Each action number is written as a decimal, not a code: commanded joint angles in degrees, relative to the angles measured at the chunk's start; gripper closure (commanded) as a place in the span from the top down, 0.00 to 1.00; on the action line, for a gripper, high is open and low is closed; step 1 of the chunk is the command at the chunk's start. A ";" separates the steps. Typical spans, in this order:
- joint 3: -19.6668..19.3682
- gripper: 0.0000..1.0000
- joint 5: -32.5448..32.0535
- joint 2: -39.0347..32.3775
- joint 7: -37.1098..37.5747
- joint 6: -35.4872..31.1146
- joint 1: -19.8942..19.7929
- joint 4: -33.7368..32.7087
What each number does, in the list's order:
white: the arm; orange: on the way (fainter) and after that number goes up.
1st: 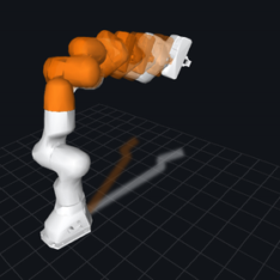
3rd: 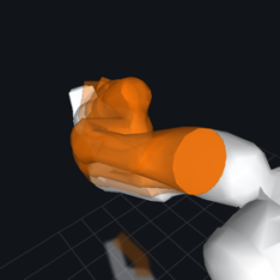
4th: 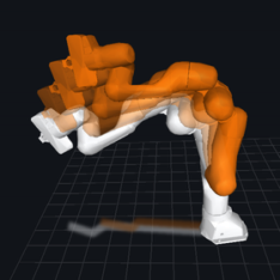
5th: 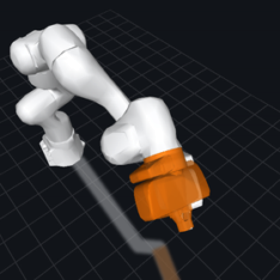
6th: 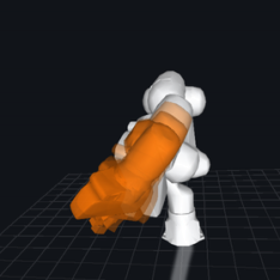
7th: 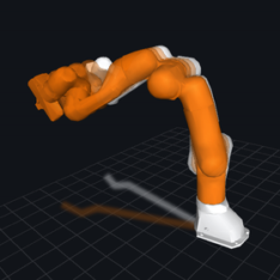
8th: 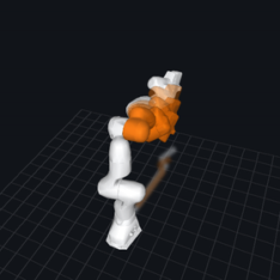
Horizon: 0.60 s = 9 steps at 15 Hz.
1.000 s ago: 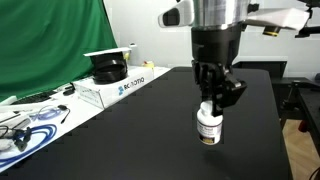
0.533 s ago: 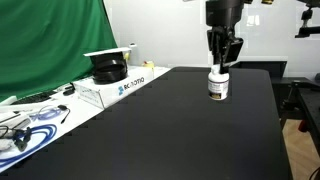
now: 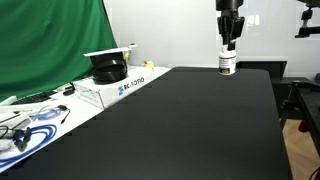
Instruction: Move the white bottle to the right side of the table
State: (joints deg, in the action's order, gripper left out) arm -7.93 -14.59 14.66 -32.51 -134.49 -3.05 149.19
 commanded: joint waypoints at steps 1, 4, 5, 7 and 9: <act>-0.46 0.44 0.56 -0.34 -1.21 1.14 -0.17 -1.08; -0.64 0.44 1.16 -1.13 -2.00 1.84 -0.19 -2.20; -0.62 0.44 1.17 -1.24 -2.01 1.84 -0.16 -2.21; -0.61 0.44 1.17 -1.36 -2.04 1.84 -0.16 -2.21; -0.60 0.44 1.17 -1.39 -2.05 1.84 -0.16 -2.21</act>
State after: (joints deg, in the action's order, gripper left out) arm -8.78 -13.50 13.27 -34.52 -132.73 -2.99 147.02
